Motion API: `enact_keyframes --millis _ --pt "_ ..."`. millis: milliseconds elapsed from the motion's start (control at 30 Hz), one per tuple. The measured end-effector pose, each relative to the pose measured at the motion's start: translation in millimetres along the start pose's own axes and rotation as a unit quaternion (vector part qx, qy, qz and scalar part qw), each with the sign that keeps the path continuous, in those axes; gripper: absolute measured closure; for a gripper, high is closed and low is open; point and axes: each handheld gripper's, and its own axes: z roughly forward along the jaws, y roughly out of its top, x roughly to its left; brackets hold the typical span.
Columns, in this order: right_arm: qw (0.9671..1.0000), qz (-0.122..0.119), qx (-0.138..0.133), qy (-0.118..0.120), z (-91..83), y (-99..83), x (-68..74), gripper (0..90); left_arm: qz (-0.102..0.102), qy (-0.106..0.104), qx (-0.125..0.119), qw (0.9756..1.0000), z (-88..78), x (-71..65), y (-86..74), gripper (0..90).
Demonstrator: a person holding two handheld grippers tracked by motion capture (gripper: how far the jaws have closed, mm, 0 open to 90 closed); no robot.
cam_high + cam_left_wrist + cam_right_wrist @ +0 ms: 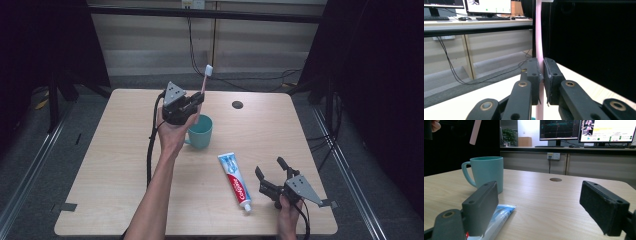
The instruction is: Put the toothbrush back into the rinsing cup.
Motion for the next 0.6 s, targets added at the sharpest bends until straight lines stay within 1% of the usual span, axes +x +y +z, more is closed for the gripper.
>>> enact_keyframes --millis 67,133,167,233,267,300,367,433,467,500,533,567,600 --pt "1.0 -0.001 -0.001 0.0 0.1 0.0 -0.1 14.8 0.0 -0.001 0.001 1.0 3.8 -0.7 -2.0 84.1" --pt "1.0 -0.001 0.0 0.001 -0.1 0.1 -0.2 14.8 0.003 0.004 0.003 1.0 6.5 0.0 -4.7 84.1" --pt "1.0 -0.001 0.0 0.001 -0.1 0.1 -0.2 14.8 -0.002 0.003 0.003 1.0 7.4 0.9 -6.2 84.1" --pt "1.0 -0.001 0.001 0.001 -0.1 0.1 -0.2 14.8 -0.002 0.01 0.005 0.9999 8.4 2.4 -8.8 84.1" --pt "1.0 -0.001 0.0 0.0 -0.1 0.0 0.0 14.8 -0.006 0.008 0.001 0.9999 7.9 3.0 -9.2 84.1" --pt "1.0 -0.002 0.0 0.0 -0.1 0.0 -0.1 14.8 -0.006 0.006 0.001 1.0 8.0 3.0 -9.6 84.1" --pt "1.0 -0.001 0.0 0.001 -0.1 0.1 -0.2 14.8 0.006 0.008 0.007 0.9999 9.6 1.9 -11.2 84.1" --pt "1.0 -0.001 0.0 0.0 -0.1 0.1 0.0 14.8 0.008 0.008 0.012 0.9999 12.4 1.8 -15.3 84.1" --pt "1.0 -0.001 0.0 0.0 -0.2 0.0 0.0 14.8 0.005 0.008 0.014 0.9999 13.4 2.8 -18.1 84.1" --pt "1.0 0.0 0.0 0.0 -0.1 0.1 0.1 14.8 -0.004 0.008 0.013 0.9999 14.2 3.8 -21.7 84.1" --pt "1.0 0.0 0.0 0.0 -0.1 0.1 0.0 14.8 -0.005 0.012 0.015 0.9998 14.8 4.5 -25.2 84.1" --pt "1.0 -0.001 -0.001 0.0 -0.1 0.0 0.1 14.8 -0.006 0.011 0.016 0.9998 15.0 4.9 -27.1 84.1" --pt "1.0 -0.001 -0.001 0.0 -0.1 0.1 0.1 14.8 0.003 0.013 0.022 0.9997 15.0 5.5 -29.5 84.1"
